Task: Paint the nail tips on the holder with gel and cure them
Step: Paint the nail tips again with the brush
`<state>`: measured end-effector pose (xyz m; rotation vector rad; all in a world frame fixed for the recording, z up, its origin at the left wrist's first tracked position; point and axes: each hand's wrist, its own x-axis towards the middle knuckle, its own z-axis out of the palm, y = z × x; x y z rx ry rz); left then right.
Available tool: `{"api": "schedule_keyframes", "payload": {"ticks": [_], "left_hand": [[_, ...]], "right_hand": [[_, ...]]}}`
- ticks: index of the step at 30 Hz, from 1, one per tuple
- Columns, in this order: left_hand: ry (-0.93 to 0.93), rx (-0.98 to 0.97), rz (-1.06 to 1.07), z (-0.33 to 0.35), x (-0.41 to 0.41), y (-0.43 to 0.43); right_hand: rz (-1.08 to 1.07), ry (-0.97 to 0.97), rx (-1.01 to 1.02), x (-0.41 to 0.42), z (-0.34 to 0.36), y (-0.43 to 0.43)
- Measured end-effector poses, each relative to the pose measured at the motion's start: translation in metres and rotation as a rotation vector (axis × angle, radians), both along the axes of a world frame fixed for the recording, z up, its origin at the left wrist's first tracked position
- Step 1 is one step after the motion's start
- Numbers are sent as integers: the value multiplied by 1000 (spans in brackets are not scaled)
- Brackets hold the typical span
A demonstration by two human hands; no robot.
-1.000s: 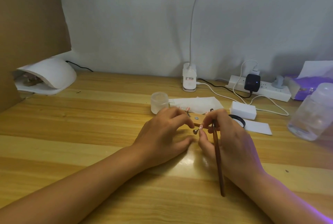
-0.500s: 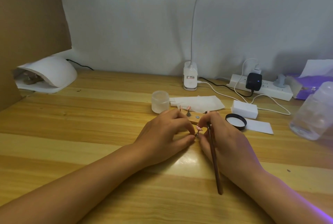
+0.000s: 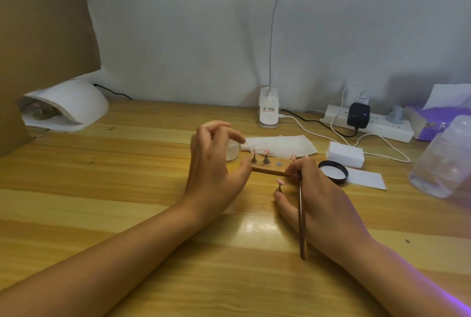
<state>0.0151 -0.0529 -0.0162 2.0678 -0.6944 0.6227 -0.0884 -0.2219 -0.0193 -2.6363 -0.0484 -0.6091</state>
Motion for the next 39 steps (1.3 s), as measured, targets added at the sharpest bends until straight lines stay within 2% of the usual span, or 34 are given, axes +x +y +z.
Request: {"api": "schedule_keyframes", "payload": {"ticks": [2, 5, 9, 13, 23, 25, 27, 29, 31, 39], "left_hand": [[22, -44, 91, 2, 6, 3], [109, 14, 192, 4, 19, 10], [450, 41, 121, 2, 30, 13], [497, 26, 75, -1, 34, 11], [407, 67, 93, -1, 29, 11], [323, 83, 84, 2, 23, 9], [135, 139, 66, 2, 15, 6], [-57, 204, 4, 0, 6, 5], [-141, 242, -74, -1, 1, 5], [-183, 242, -186, -1, 0, 6]], "right_hand": [[1, 11, -8, 0, -1, 0], [19, 7, -9, 1, 0, -1], [64, 13, 56, 0, 2, -2], [81, 0, 40, 2, 1, -2], [34, -18, 42, 6, 1, -2], [22, -19, 56, 6, 1, -1], [25, -22, 89, 6, 3, -1], [26, -66, 111, 4, 5, 2], [18, -138, 131, 1, 6, 4], [8, -376, 274, -1, 11, 7]]}}
